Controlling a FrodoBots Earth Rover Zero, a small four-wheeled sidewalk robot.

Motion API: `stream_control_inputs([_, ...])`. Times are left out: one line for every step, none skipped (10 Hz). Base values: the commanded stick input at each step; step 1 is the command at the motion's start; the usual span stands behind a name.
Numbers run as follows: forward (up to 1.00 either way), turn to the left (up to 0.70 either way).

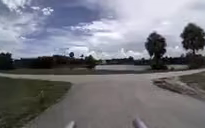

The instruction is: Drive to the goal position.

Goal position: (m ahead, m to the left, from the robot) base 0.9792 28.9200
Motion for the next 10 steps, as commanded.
stream_control_inputs([0.7, 0.0])
stream_control_inputs([0.7, 0.0])
stream_control_inputs([0.7, 0.03])
stream_control_inputs([0.7, 0.06])
stream_control_inputs([0.7, 0.12])
stream_control_inputs([0.7, 0.19])
stream_control_inputs([0.7, 0.26])
stream_control_inputs([0.7, 0.27])
stream_control_inputs([0.7, 0.27])
stream_control_inputs([0.7, 0.27])
